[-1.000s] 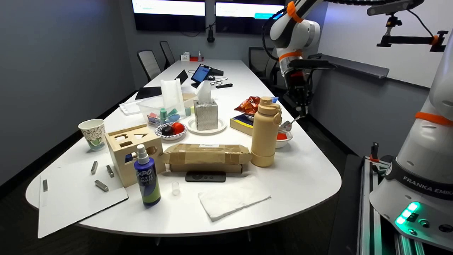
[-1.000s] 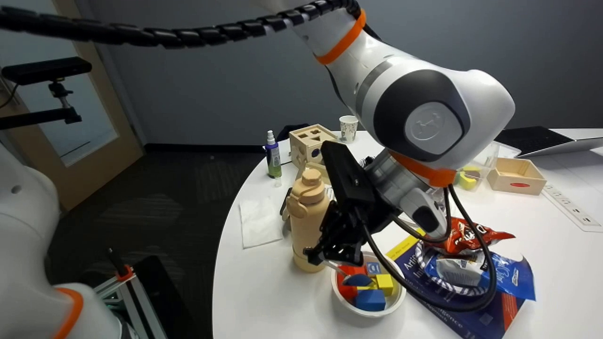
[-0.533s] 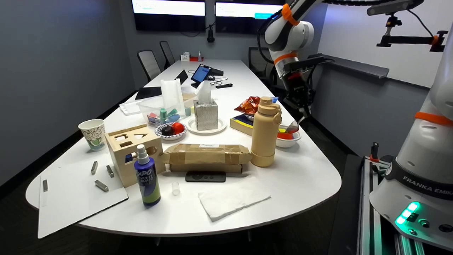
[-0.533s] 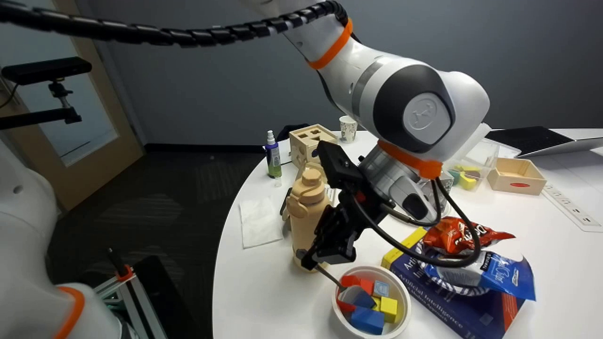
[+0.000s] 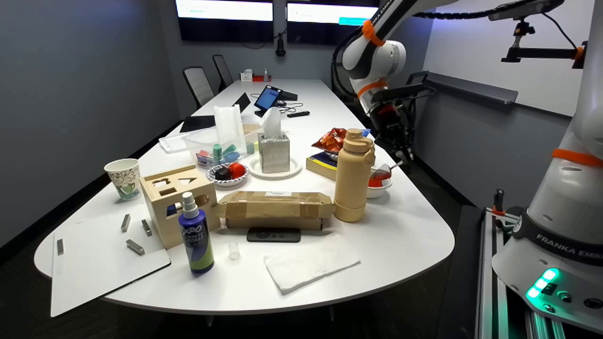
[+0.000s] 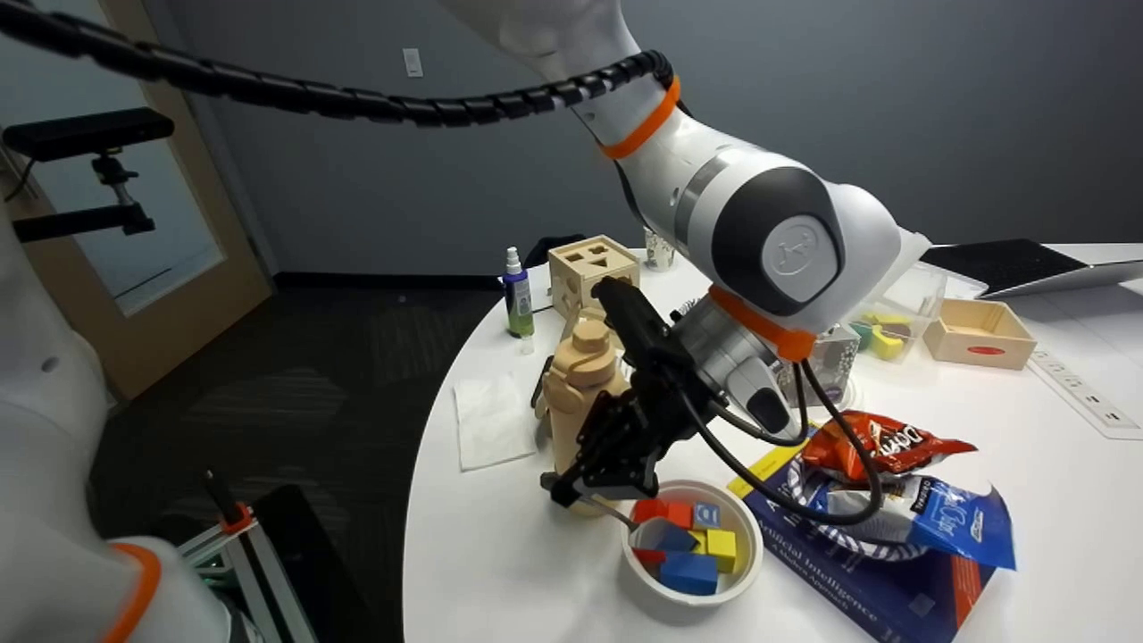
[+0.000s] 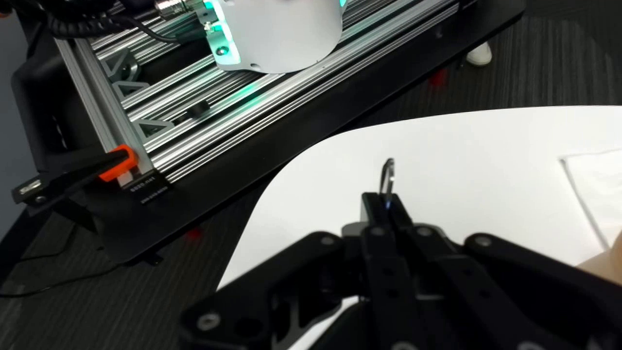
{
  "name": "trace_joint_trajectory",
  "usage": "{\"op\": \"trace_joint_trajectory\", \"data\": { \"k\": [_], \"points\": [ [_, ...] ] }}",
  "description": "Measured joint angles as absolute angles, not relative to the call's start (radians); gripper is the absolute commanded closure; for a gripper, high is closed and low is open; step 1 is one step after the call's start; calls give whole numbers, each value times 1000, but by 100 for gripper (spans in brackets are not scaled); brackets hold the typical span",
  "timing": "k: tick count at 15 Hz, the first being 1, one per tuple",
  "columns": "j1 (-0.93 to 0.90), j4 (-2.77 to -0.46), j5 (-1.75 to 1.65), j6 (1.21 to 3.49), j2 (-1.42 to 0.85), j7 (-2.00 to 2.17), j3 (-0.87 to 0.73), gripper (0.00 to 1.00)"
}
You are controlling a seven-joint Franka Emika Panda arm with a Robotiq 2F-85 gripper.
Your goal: Use the spoon to stir in the white bowl
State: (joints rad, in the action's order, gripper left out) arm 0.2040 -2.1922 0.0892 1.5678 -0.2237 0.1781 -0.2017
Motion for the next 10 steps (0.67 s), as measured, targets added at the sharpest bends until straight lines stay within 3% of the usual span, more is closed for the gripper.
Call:
{"op": "trace_joint_trajectory", "data": {
  "k": [10],
  "points": [
    [232,-2172,202,1593,-209,121,-233,99]
  ]
}}
